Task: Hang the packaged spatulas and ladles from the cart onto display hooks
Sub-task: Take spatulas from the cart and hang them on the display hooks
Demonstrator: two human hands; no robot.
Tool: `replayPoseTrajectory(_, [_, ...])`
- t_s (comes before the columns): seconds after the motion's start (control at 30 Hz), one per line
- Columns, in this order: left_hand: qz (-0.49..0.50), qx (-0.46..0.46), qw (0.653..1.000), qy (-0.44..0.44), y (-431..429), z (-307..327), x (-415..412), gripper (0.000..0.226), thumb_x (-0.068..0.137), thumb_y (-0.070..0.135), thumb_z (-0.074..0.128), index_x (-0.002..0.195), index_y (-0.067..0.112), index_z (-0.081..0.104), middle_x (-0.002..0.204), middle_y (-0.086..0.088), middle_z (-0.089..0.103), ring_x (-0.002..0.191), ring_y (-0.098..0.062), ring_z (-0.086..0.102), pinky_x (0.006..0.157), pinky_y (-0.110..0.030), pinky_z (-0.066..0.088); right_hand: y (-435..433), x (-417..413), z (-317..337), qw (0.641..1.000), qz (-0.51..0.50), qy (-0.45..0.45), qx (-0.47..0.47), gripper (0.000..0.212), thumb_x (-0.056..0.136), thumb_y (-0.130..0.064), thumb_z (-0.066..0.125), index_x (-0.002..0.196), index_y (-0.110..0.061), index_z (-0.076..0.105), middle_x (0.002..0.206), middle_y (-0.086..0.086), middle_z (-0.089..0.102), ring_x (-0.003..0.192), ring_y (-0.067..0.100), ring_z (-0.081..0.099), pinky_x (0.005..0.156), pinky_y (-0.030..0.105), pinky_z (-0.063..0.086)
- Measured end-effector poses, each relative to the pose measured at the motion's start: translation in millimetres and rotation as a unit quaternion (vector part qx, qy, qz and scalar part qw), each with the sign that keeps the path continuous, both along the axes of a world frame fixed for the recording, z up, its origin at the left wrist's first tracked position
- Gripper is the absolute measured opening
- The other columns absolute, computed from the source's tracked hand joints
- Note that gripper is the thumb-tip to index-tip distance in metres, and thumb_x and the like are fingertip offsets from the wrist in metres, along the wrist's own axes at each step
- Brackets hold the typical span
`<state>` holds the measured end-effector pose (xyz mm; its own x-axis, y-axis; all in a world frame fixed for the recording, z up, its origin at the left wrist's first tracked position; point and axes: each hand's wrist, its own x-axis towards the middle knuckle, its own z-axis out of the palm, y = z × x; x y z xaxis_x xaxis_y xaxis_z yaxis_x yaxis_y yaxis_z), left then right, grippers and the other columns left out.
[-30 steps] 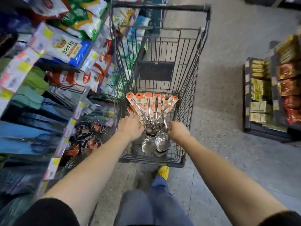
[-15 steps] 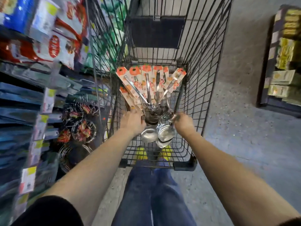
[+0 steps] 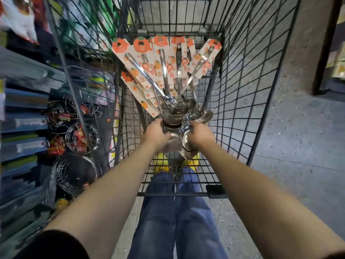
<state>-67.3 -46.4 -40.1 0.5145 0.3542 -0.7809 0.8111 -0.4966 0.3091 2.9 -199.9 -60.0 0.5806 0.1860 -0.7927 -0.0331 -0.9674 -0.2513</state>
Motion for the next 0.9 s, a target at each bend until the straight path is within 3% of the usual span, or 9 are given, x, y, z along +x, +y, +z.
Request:
replayPoseTrajectory(0.1, [0.088,-0.05,0.995,0.008,-1,-18,-3,0.08,0.085,0.024,0.083,0.152,0.012,0.04,0.145,-0.011,0.058,0.13,-0.031,0.058,0.11,-0.041,0.048,2,-4,-10,1.0,0.016,-0.021,-0.005,0.044,0.093,-0.016,0.056,0.136,-0.028,0.057,0.13,0.008,0.066,0.116,0.032,0.063,0.096,0.042,0.054])
replayPoseTrajectory(0.2, [0.101,-0.039,0.994,0.016,-6,-30,-6,0.079,0.082,0.027,0.086,0.148,0.014,0.045,0.138,-0.008,0.064,0.124,-0.03,0.062,0.107,-0.043,0.051,3,-5,-19,0.999,0.02,-0.047,-0.005,0.051,0.089,-0.022,0.061,0.139,-0.029,0.056,0.134,0.005,0.065,0.121,0.03,0.061,0.099,0.041,0.053])
replayPoseTrajectory(0.4, [0.077,0.014,0.997,0.003,-3,-55,-10,0.049,0.079,0.039,0.081,0.123,0.023,0.064,0.117,0.0,0.069,0.112,-0.026,0.062,0.099,-0.047,0.053,3,-12,-38,0.991,0.102,-0.085,-0.022,0.055,0.091,-0.046,0.062,0.141,-0.026,0.055,0.14,0.003,0.054,0.129,0.03,0.045,0.104,0.041,0.04])
replayPoseTrajectory(0.5, [0.119,-0.024,0.992,-0.024,0,-55,-11,0.021,0.089,0.028,0.076,0.104,0.02,0.063,0.104,-0.004,0.069,0.098,-0.027,0.065,0.088,-0.042,0.056,5,-14,-44,0.99,0.1,-0.094,-0.025,0.055,0.09,-0.05,0.064,0.139,-0.028,0.057,0.141,0.003,0.051,0.129,0.03,0.043,0.104,0.042,0.039])
replayPoseTrajectory(0.6, [0.144,-0.05,0.988,-0.04,5,-58,-17,0.017,0.094,0.024,0.073,0.099,0.01,0.064,0.09,-0.006,0.063,0.088,-0.026,0.061,0.086,-0.045,0.055,7,-16,-47,0.993,0.069,-0.097,-0.024,0.053,0.088,-0.053,0.067,0.135,-0.029,0.059,0.137,0.005,0.051,0.129,0.03,0.043,0.106,0.042,0.038])
replayPoseTrajectory(0.73, [0.166,-0.095,0.98,-0.047,10,-53,-26,0.017,0.091,0.018,0.075,0.101,0.005,0.069,0.086,-0.009,0.062,0.08,-0.023,0.055,0.088,-0.05,0.055,14,-10,-44,0.998,-0.008,-0.066,-0.016,0.035,0.091,-0.046,0.068,0.121,-0.028,0.066,0.132,0.007,0.054,0.128,0.031,0.045,0.107,0.043,0.039])
replayPoseTrajectory(0.83, [0.18,-0.118,0.975,-0.064,11,-45,-29,0.015,0.091,0.014,0.074,0.104,0.009,0.069,0.087,-0.011,0.063,0.081,-0.023,0.057,0.089,-0.05,0.056,17,-2,-37,0.999,-0.043,-0.016,0.0,0.006,0.092,-0.033,0.066,0.094,-0.029,0.063,0.117,0.005,0.063,0.119,0.031,0.054,0.102,0.045,0.046])
replayPoseTrajectory(0.9, [0.18,-0.116,0.974,-0.077,11,-40,-28,0.026,0.094,0.016,0.072,0.118,0.01,0.066,0.089,-0.01,0.061,0.082,-0.022,0.057,0.089,-0.048,0.056,17,2,-33,0.995,-0.078,0.041,0.036,0.014,0.092,-0.021,0.066,0.087,-0.026,0.053,0.105,0.003,0.064,0.105,0.028,0.06,0.092,0.039,0.049])
